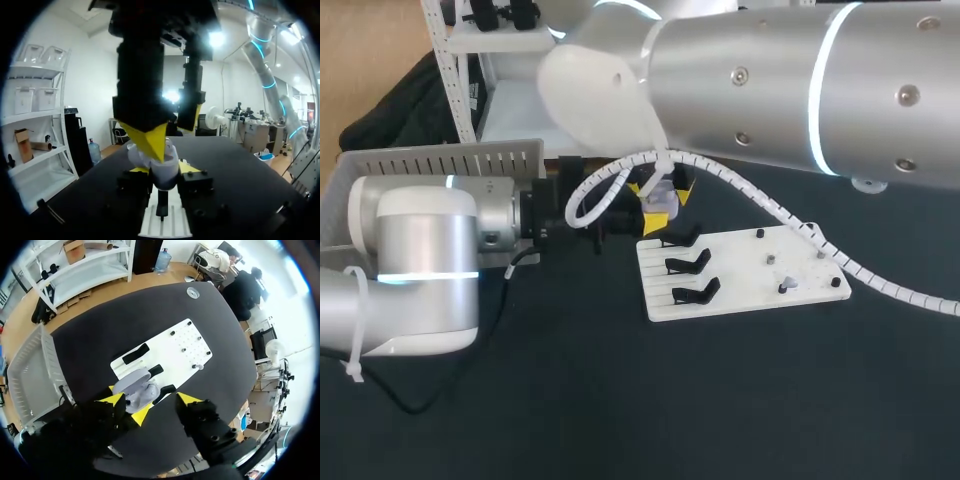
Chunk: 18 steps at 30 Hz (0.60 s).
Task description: Pick up each earbud case from the left stands, insert the matching earbuds, close the lid, and place the case in the box.
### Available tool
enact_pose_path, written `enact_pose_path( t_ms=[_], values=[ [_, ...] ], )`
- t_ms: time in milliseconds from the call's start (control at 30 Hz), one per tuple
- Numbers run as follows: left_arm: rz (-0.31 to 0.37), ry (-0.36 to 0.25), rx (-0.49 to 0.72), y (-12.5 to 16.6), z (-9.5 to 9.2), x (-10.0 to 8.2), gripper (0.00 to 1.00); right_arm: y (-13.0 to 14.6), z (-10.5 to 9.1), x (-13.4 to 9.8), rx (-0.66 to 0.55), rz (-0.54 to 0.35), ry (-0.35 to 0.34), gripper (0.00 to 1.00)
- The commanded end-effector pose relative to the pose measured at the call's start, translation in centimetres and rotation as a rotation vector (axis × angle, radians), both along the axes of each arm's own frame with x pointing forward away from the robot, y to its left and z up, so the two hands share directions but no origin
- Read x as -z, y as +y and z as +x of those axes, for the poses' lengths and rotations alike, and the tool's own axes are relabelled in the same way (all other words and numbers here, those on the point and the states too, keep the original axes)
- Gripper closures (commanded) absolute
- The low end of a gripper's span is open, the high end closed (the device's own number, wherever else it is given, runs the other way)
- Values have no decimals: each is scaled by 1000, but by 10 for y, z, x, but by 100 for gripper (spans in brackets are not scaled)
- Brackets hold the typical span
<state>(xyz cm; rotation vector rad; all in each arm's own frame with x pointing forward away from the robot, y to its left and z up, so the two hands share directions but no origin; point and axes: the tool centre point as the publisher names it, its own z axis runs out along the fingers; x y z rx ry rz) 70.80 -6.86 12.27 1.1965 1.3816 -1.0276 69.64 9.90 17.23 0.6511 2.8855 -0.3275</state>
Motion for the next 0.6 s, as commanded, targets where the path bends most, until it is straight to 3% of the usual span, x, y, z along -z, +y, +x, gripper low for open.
enact_pose_path(
  t_ms=[33,300,600],
  values=[
    [-2,-2,-3,-1,-2,0,100,-14,-30,-12,-26,40,-49,31],
    [-2,-2,-3,-1,-2,0,100,-48,-57,-24,-130,154,-191,31],
    [-2,-2,-3,-1,-2,0,100,-74,-74,-25,-176,202,-262,32]
  ],
)
